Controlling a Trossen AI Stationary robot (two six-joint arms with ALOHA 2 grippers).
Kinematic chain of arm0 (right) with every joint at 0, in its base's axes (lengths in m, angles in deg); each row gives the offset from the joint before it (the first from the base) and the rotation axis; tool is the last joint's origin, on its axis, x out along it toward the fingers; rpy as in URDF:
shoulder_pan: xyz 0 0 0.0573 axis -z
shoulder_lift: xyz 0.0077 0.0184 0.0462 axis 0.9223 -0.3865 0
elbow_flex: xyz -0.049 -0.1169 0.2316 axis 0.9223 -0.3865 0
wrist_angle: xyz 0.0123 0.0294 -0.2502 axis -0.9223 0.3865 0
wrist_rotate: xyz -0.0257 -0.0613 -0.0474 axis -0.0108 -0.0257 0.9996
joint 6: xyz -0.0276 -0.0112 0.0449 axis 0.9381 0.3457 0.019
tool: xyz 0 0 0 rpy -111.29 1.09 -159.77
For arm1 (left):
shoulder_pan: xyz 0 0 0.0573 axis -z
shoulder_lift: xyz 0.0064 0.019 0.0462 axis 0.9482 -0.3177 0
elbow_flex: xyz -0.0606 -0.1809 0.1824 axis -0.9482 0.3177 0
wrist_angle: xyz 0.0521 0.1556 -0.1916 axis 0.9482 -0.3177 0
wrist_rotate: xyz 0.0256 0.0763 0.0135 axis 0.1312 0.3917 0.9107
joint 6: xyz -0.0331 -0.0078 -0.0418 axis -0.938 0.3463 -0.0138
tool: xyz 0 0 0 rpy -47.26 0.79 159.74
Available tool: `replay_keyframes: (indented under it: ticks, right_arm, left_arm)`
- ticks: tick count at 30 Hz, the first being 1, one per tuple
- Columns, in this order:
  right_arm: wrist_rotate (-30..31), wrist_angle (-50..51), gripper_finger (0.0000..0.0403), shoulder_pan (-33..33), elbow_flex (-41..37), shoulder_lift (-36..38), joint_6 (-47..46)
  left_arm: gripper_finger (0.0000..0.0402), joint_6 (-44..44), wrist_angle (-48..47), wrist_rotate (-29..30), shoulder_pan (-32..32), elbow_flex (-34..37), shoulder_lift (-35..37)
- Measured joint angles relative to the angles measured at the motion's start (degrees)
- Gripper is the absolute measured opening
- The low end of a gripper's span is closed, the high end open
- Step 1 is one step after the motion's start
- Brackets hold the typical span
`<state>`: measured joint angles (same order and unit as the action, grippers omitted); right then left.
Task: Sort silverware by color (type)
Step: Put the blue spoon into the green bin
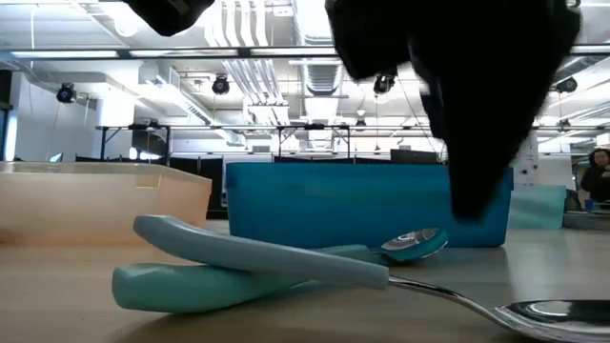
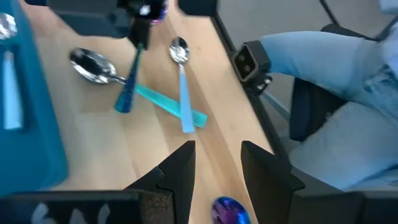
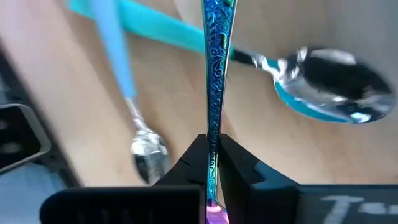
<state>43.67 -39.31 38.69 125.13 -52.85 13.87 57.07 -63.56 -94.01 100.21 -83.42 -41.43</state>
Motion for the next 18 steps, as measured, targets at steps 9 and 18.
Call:
replay_keyframes:
  ticks: [9, 18]
  right_arm:
    - [8.5, 2.2, 0.0011, 0.0, 0.8, 7.6, 2.3]
    - [20.0, 8.7, 0.0011, 1.4, 0.8, 14.4, 8.3]
  left_arm:
    - [0.0114, 3.4, 3.0, 5.7, -0.1, 0.1, 0.0]
    - [0.0114, 5.1, 5.3, 8.7, -0.5, 0.3, 0.0]
